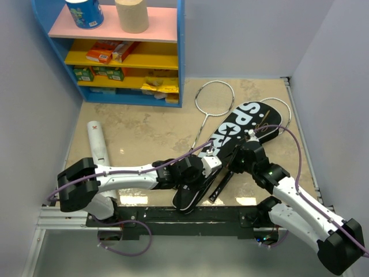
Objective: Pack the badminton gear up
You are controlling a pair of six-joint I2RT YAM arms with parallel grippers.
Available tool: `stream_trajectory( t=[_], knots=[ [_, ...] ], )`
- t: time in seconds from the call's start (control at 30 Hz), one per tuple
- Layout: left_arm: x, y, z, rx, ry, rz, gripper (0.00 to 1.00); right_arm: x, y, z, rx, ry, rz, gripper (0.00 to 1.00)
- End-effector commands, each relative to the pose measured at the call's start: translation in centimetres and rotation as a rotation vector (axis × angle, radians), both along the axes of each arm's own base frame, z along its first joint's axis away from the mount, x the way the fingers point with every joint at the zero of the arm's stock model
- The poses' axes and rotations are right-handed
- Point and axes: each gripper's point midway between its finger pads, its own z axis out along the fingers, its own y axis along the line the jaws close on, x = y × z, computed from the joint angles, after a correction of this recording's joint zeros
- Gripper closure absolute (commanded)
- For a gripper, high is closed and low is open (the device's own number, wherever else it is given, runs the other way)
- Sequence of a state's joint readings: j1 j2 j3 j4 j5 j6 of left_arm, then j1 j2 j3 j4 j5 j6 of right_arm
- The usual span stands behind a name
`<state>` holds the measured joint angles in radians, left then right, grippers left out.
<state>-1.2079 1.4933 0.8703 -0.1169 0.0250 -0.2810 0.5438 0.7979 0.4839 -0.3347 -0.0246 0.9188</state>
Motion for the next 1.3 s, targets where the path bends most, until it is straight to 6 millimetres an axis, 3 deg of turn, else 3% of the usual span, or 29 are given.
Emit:
stream_trajectory(
  t=[0.0, 0.07, 0.1, 0.3, 0.47, 0.6, 0.63, 0.67, 0.73, 0.83, 1.03, 1.23, 1.27],
  knots=[
    [0.2, 0.0, -0.8, 0.013, -0.005, 0.003, 0.84, 0.4, 0.6, 1.9, 0.038, -0.061, 0.019, 1.00],
    [0.1, 0.1, -1.0, 0.017, -0.004, -0.002, 0.99, 0.3, 0.5, 2.1, 0.040, -0.064, 0.017, 1.00],
    [0.2, 0.1, -1.0, 0.018, -0.006, 0.002, 1.00, 0.3, 0.5, 2.1, 0.040, -0.064, 0.017, 1.00],
    [1.2, 0.1, 1.4, -0.007, -0.052, 0.038, 1.00, 0.0, 0.2, 1.8, 0.026, -0.060, 0.022, 1.00],
    [2.9, -0.4, 6.2, -0.066, -0.114, 0.084, 1.00, -0.6, 0.1, 0.7, 0.004, -0.030, 0.045, 1.00],
    [4.4, -0.1, 9.4, -0.080, -0.161, 0.124, 1.00, -0.9, -0.1, 0.5, -0.005, -0.028, 0.051, 0.88],
    [4.8, 0.0, 9.9, -0.079, -0.173, 0.134, 1.00, -0.9, -0.2, 0.6, -0.006, -0.030, 0.049, 0.80],
    [5.5, -0.1, 11.2, -0.089, -0.200, 0.145, 1.00, -0.9, -0.2, 0.7, -0.005, -0.033, 0.048, 0.63],
    [6.9, 0.7, 11.9, -0.066, -0.221, 0.175, 1.00, -0.9, -0.3, 0.9, -0.011, -0.037, 0.046, 0.51],
    [10.1, 2.4, 13.7, -0.037, -0.270, 0.235, 1.00, -0.8, -0.2, 1.6, -0.015, -0.053, 0.056, 0.47],
    [16.2, 6.8, 18.0, -0.035, -0.320, 0.375, 1.00, -0.1, -0.7, 3.8, -0.032, -0.096, 0.032, 0.44],
    [21.3, 12.6, 19.7, -0.017, -0.337, 0.529, 1.00, 0.5, -1.3, 5.5, -0.061, -0.138, 0.013, 0.43],
    [22.5, 14.3, 19.8, -0.018, -0.334, 0.576, 1.00, 0.6, -1.5, 5.5, -0.072, -0.140, 0.008, 0.43]
  ],
)
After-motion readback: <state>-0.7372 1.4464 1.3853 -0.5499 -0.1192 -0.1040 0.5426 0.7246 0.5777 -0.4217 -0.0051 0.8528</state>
